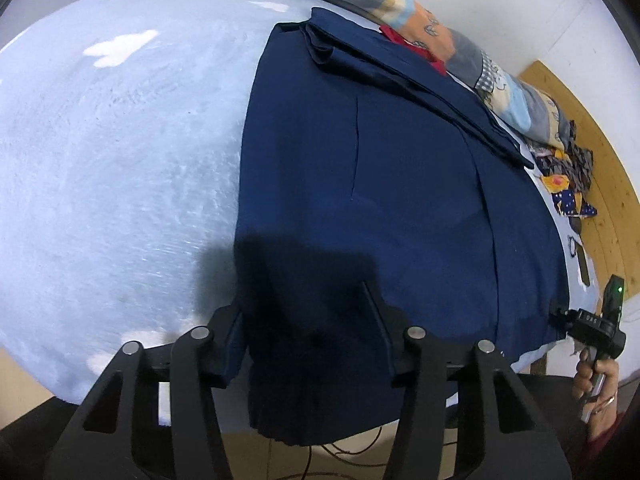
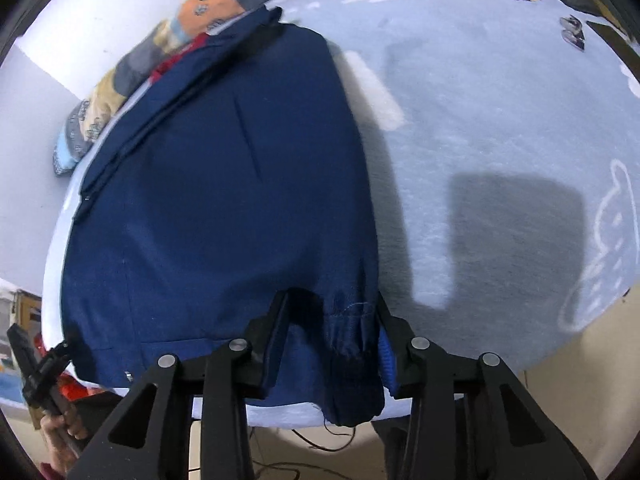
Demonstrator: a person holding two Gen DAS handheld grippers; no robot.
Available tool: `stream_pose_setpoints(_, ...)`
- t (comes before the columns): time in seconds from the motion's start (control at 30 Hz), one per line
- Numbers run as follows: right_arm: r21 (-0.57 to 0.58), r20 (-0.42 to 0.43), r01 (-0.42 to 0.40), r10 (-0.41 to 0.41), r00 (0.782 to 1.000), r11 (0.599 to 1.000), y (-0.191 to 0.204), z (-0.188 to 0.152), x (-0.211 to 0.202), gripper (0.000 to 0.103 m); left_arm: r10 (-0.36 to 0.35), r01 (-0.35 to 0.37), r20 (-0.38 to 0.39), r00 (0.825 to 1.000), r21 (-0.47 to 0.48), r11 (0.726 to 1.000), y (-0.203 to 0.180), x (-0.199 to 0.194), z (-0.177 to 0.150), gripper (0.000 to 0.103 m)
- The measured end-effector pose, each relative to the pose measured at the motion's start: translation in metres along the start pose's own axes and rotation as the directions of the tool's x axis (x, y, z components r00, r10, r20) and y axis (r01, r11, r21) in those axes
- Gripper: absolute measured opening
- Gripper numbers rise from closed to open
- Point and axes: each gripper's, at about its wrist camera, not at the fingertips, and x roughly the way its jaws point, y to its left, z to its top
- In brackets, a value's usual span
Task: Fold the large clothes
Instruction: 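Lift the hem with the right tool toward the collar, then grasp the hem with the left tool while the right tool holds its hem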
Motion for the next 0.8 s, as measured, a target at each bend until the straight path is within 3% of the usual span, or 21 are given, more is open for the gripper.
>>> stream_pose_setpoints(0.03,-0.015,-0.005,-0.003,0.003,1.000,1.000,0.002,-0.001,0.000,0.043,-0.014,0.014,0.000,1.000,0.018,1.000,-0.004,0.002,-0.001,0.073)
stream_pose_setpoints(0.07,-0.038,-0.008,-0.007,0.007,1.000,0.999,0.008,-0.002,0.002,0.035,-0.023,0.024,-0.003,1.000,0.036,0.999,-0.008,0.004,-0.002,0.087)
stream_pose_setpoints(0.1,-0.072,-0.004,0.004,-0.004,1.000,0.997,0.014,-0.003,0.003,0.023,-0.016,0.016,-0.004,1.000,0.072,0.997,-0.017,0.006,-0.004,0.088)
stream_pose_setpoints(0.13,-0.093,0.004,0.018,-0.018,1.000,0.995,0.019,-0.004,0.002,0.018,0.019,-0.019,0.006,1.000,0.110,0.994,-0.024,0.008,-0.005,0.088)
stream_pose_setpoints(0.2,-0.095,0.020,0.019,-0.017,1.000,0.995,0.021,-0.005,-0.001,0.014,0.067,-0.075,0.055,0.996,0.160,0.984,-0.032,0.005,-0.009,0.067)
stream_pose_setpoints(0.23,-0.092,0.029,0.008,-0.006,1.000,0.996,0.023,-0.004,-0.004,0.014,0.083,-0.096,0.084,0.993,0.172,0.980,-0.035,0.002,-0.010,0.041)
stream_pose_setpoints(0.3,-0.097,0.063,-0.024,0.030,0.998,0.995,0.026,-0.006,-0.013,0.013,0.081,-0.101,0.125,0.989,0.163,0.981,-0.032,-0.008,-0.008,0.022)
stream_pose_setpoints(0.5,-0.058,0.040,0.032,-0.030,0.999,0.998,0.024,-0.001,0.000,0.018,0.080,-0.094,0.111,0.991,0.126,0.988,-0.025,-0.003,-0.010,0.025)
stream_pose_setpoints(0.6,-0.039,0.026,0.016,-0.015,1.000,0.999,0.023,0.000,0.006,0.020,0.058,-0.070,0.123,0.991,0.095,0.993,-0.025,0.002,-0.012,0.033)
stream_pose_setpoints(0.67,-0.028,0.035,0.010,-0.009,0.999,1.000,0.020,-0.001,0.008,0.020,0.030,-0.041,0.124,0.992,0.090,0.995,-0.028,0.005,-0.012,0.050)
stream_pose_setpoints(0.7,-0.024,0.044,0.007,-0.006,0.999,1.000,0.018,-0.002,0.008,0.020,0.033,-0.048,0.117,0.993,0.125,0.991,-0.034,0.007,-0.012,0.055)
stream_pose_setpoints(0.77,-0.016,0.067,-0.003,0.004,0.998,1.000,0.017,-0.005,0.008,0.021,0.070,-0.090,0.101,0.992,0.213,0.973,-0.049,0.012,-0.013,0.076)
stream_pose_setpoints(0.8,-0.005,0.076,-0.007,0.008,0.997,1.000,0.016,-0.007,0.008,0.021,0.099,-0.122,0.101,0.990,0.255,0.959,-0.056,0.015,-0.017,0.080)
